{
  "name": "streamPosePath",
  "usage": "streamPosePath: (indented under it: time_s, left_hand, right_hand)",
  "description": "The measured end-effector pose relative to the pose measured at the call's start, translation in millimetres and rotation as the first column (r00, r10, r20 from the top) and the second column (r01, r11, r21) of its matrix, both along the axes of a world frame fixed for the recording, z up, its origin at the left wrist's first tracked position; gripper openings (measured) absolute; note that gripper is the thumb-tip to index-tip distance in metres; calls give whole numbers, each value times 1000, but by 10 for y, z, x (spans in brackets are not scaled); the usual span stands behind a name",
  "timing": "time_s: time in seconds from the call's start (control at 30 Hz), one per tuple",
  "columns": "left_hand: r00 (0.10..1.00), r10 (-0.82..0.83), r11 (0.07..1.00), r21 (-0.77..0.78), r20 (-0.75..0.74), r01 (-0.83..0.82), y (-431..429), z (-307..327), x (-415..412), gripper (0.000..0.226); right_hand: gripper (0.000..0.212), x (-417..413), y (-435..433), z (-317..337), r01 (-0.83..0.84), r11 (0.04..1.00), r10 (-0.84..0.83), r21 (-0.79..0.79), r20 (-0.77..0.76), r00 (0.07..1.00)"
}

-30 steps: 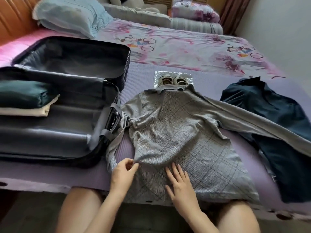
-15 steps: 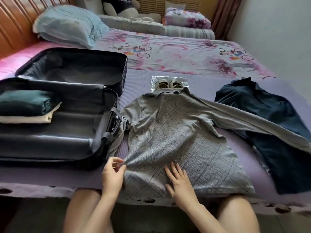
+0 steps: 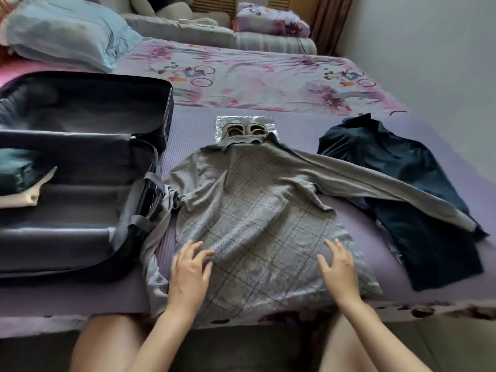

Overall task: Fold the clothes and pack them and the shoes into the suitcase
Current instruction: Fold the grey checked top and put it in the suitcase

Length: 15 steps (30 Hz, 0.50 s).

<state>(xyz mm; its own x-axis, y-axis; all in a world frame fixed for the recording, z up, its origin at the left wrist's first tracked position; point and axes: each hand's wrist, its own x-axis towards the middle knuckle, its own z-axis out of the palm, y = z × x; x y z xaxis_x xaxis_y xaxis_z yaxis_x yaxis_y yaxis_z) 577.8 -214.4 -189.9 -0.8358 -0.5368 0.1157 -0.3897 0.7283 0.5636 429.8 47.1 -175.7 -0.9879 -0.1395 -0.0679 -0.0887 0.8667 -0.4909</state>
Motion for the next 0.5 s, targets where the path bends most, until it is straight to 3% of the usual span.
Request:
streamPosePath:
  time_s: [0.1, 0.2, 0.4, 0.5]
  left_hand:
    - [974, -142, 989, -1, 179, 145, 192, -93, -110, 54]
    - [888, -201, 968, -57, 414, 245, 298, -178, -163, 62]
    - [842, -158, 971, -73, 516, 227, 353, -171, -235, 64]
    - [837, -138, 981, -41, 530, 187, 369, -138, -321, 65]
  right_hand:
    - [59, -264, 378, -8, 205, 977, -206, 62, 7, 979]
    - [66, -406, 600, -45, 331, 942, -334, 63, 34, 942]
    - [11, -490, 752, -97, 297, 952, -299, 79, 11, 954]
    - [9, -480, 960, 12, 217, 947, -223, 237, 0, 975]
